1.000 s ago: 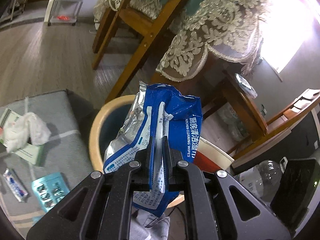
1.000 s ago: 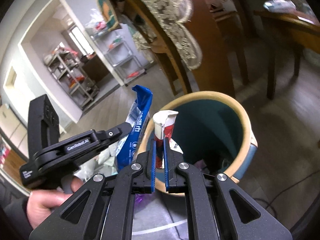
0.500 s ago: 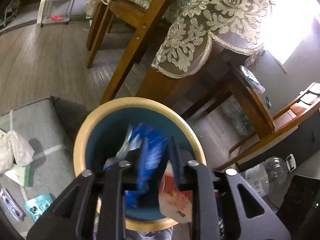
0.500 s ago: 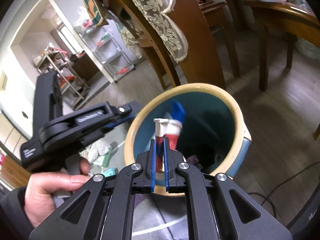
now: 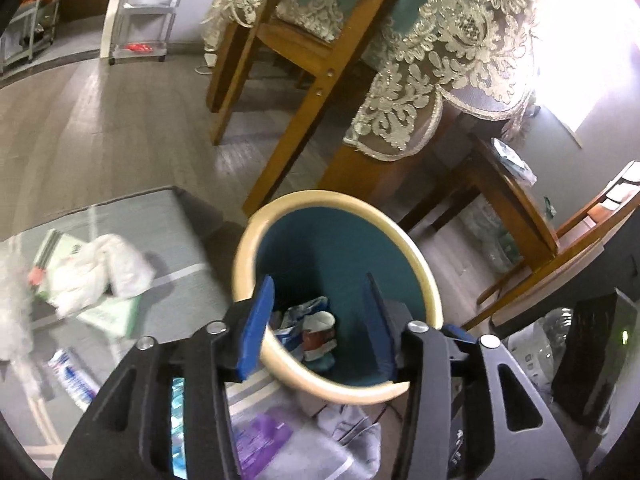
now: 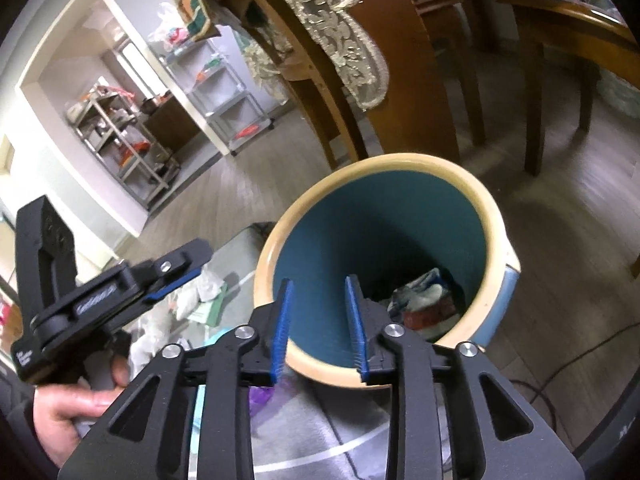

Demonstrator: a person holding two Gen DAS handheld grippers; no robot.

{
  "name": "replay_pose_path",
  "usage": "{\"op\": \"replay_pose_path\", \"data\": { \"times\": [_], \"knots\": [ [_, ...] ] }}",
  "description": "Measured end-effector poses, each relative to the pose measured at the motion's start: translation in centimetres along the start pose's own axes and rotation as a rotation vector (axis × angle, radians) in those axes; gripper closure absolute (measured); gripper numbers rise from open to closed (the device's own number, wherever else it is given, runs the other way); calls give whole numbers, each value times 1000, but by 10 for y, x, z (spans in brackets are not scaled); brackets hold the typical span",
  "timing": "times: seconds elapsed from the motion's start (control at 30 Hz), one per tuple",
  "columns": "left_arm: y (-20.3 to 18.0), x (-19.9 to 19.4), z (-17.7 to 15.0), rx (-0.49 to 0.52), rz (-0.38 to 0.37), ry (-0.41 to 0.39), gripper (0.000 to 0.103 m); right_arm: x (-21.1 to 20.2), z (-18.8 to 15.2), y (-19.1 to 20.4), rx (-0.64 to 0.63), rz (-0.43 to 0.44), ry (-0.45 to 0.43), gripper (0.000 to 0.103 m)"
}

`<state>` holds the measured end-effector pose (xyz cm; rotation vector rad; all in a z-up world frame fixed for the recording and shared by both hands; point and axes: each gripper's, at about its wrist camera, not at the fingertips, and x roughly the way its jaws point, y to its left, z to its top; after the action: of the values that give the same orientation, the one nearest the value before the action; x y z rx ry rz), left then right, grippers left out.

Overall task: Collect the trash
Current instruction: 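Bring both open tools back over the trash on the table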

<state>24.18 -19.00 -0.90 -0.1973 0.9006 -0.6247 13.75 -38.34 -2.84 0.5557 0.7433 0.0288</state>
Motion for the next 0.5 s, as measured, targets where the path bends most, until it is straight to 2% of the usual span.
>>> {"op": "replay_pose_path", "data": {
  "times": [0.13,0.5],
  "knots": [
    [15,-27,-13,11,37,-7,54,-1,-4,5,-16,17,7,60],
    [70,-86,-57,-34,128,-14,53,8,-24,39,-131,73,77,53]
  ]
}}
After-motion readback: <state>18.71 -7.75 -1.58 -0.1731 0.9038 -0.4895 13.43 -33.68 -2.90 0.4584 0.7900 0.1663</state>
